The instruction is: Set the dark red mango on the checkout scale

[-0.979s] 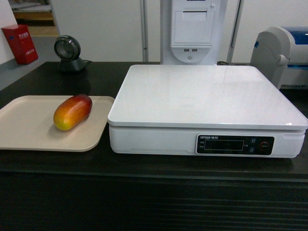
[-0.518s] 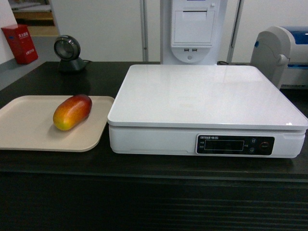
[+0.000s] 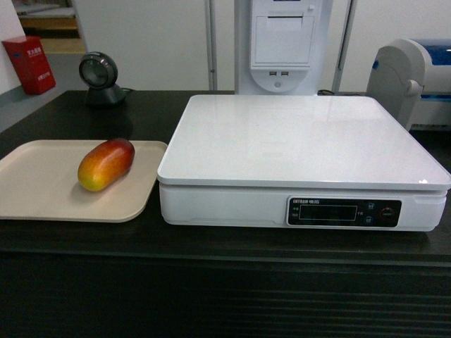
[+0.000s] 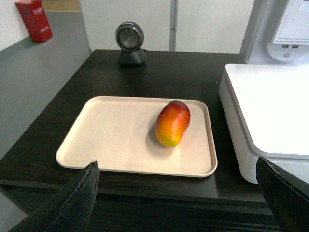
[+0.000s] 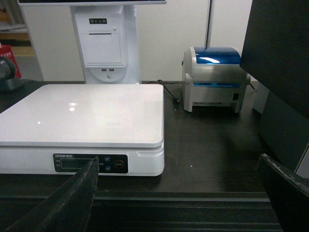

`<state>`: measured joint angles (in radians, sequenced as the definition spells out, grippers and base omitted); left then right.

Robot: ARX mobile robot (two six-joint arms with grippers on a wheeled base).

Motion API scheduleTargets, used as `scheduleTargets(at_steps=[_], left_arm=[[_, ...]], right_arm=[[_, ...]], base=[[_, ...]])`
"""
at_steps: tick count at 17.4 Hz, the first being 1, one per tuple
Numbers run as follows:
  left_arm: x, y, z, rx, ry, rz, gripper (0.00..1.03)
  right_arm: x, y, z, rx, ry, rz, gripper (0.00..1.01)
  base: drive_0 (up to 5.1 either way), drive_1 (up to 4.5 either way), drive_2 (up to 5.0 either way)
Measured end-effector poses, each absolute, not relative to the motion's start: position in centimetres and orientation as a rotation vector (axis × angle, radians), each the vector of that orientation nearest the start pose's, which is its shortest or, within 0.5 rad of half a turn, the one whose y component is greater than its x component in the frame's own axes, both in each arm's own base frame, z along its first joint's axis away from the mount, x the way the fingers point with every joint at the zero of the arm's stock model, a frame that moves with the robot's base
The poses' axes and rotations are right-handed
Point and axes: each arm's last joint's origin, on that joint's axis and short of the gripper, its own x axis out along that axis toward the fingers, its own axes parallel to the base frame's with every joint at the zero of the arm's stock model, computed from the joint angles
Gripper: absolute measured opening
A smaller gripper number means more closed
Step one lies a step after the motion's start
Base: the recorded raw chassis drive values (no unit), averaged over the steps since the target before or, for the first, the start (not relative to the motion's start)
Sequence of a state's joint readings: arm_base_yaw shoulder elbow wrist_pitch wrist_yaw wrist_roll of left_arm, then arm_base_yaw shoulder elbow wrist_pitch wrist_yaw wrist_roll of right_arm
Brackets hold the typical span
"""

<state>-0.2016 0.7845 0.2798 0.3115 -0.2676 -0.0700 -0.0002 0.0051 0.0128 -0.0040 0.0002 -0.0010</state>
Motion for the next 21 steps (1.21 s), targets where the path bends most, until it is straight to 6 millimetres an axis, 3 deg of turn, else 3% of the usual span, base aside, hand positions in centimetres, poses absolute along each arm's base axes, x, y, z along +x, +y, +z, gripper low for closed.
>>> scheduleTargets(at_steps=[12,21], left_arm=[[30.9,-0.9,19.5,-0.089,0.426,0.008,0.98],[38.2,0.7,16.7,-0.122,0.547,-0.017,0.98]], right_arm=[[9.7,0.0,16.7,-0.001,-0.004,0.0,0.98],[9.7,0.0,16.7,-0.001,-0.003,0.0,0.98]], base=[[0.0,0.0,0.0],[0.0,0.0,0.0]])
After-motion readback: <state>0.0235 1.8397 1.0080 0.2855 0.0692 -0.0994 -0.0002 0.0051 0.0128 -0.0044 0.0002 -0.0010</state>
